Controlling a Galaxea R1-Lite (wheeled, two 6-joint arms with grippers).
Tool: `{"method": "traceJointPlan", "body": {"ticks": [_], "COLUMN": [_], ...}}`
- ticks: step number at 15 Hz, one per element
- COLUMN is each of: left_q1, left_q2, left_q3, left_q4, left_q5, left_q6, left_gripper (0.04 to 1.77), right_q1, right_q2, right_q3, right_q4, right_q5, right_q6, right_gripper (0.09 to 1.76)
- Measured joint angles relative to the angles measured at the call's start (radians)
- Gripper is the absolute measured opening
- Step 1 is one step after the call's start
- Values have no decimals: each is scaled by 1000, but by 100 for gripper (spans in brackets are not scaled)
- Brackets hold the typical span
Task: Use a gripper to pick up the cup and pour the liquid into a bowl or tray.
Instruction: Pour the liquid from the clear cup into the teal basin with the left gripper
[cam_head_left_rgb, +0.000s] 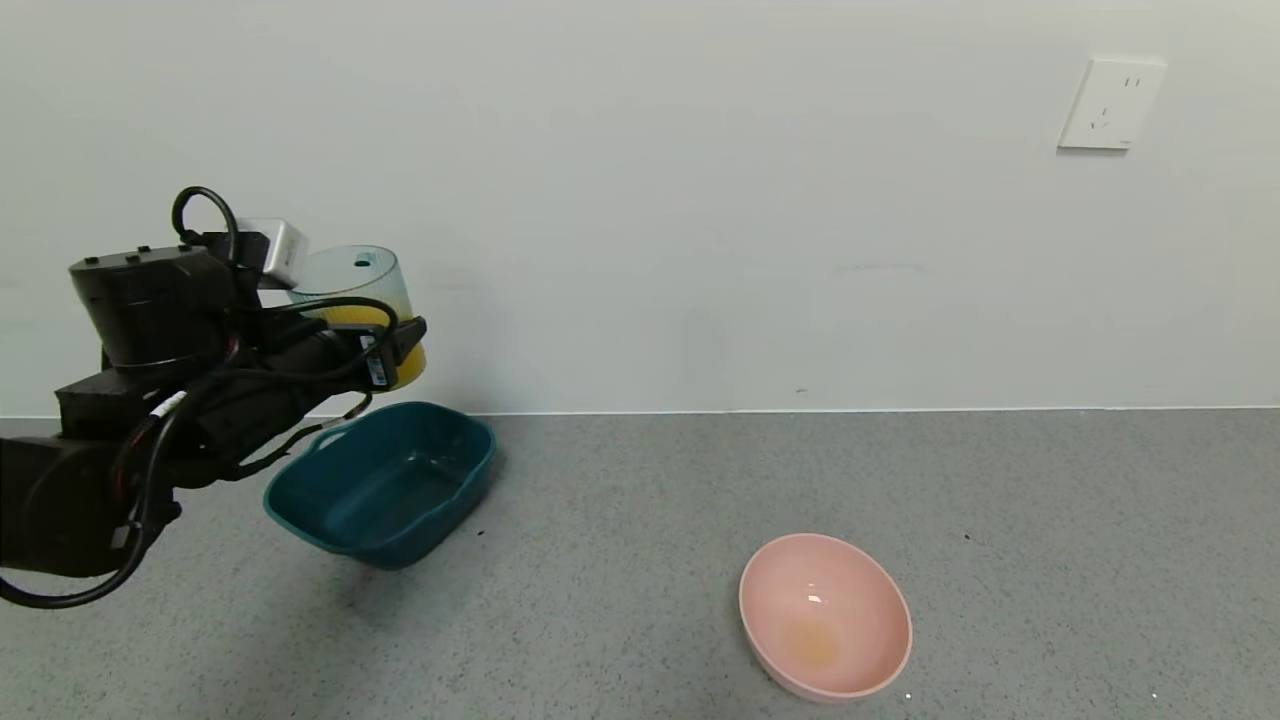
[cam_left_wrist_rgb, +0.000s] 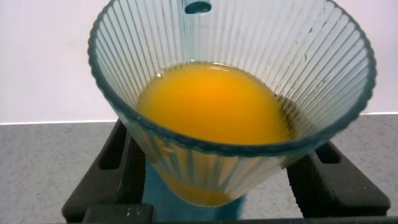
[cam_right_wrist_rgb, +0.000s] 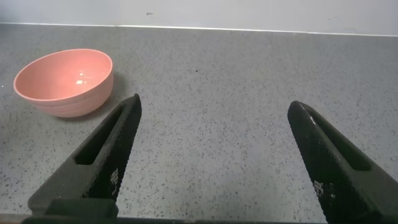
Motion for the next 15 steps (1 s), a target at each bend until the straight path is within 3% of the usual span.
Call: {"method": "traceJointPlan", "body": {"ticks": [4, 8, 15], "left_q1": [133, 214, 253], "left_q2": [29, 67, 123], "left_q3": [4, 11, 16], "left_q4": [-3, -4, -14], "left_q5": [-39, -71, -77], "left_q6": [10, 77, 256], "left_gripper": [128, 128, 128], "right_q1": [0, 0, 0], "right_q2": [0, 0, 0], "right_q3": [0, 0, 0], "right_q4": [0, 0, 0], "right_q5": [0, 0, 0], "right_q6": [0, 0, 0], "right_gripper": [171, 171, 171]}}
